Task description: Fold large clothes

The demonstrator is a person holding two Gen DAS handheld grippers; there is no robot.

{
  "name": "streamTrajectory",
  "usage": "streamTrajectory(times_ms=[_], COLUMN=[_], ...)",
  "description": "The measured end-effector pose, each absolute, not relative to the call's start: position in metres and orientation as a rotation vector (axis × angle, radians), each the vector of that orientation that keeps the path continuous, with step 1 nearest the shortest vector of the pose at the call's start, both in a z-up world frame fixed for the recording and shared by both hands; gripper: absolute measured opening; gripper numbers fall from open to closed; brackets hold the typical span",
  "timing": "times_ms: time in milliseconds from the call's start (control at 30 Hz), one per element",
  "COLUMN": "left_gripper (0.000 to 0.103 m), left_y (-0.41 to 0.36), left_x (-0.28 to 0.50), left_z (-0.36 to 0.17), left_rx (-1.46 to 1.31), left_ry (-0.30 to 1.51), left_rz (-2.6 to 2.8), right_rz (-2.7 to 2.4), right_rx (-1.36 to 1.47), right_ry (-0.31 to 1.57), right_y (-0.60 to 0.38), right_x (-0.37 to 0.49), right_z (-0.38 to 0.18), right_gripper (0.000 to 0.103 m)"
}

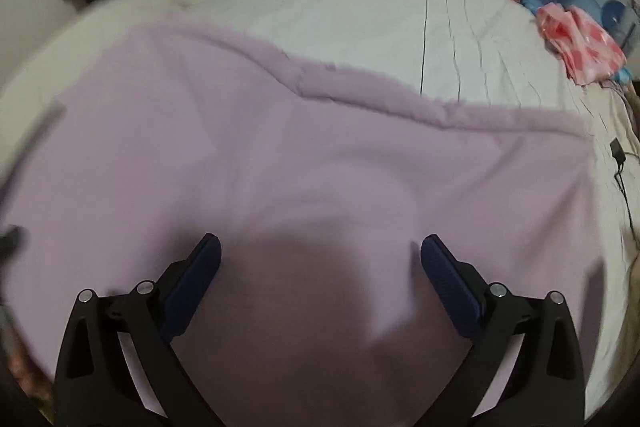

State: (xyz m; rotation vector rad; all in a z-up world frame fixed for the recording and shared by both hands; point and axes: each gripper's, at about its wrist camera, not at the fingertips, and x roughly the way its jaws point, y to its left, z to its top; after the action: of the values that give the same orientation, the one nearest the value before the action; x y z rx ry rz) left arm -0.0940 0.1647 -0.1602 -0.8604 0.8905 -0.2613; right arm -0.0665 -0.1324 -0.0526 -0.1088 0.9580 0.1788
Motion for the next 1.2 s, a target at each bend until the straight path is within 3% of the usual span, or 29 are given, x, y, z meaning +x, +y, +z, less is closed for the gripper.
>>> streamTrajectory(times_ms=[200,400,533,667,1200], left_gripper=[0.096,0.096,0.096,0.096,0.096], left_y=[0.162,0.164,0.162,0.163,0.178], left_x=[-0.099,-0.102,-0.095,-0.099,-0.096], left_z=[-0.151,-0.143,-0.143,-0.143,-0.153], left_rx=[-0.777,-0.685,-0.665,-0.635,-0.745], left_ry=[0.855,0.832,0.821,0.815,0.835], left_rz=[-0.237,-0.209,-0.200,-0.191,-0.251], right_rz=[0.181,0.181,0.182,0.182,0.187], right_rx=[-0.201,-0.178,-0.204,-0.152,-0.151], right_ry=[0.999,0.950,1.015,0.970,0.981], right_y=[-0.114,-0.109,-0.110,-0.108,-0.109], right_x=[-0.104,-0.139,-0.143,-0.154,-0.168], right_z=[-0.081,-0.049,-0.077,-0.059,-0.071], right_gripper=[0.097,0.097,0.097,0.097,0.097])
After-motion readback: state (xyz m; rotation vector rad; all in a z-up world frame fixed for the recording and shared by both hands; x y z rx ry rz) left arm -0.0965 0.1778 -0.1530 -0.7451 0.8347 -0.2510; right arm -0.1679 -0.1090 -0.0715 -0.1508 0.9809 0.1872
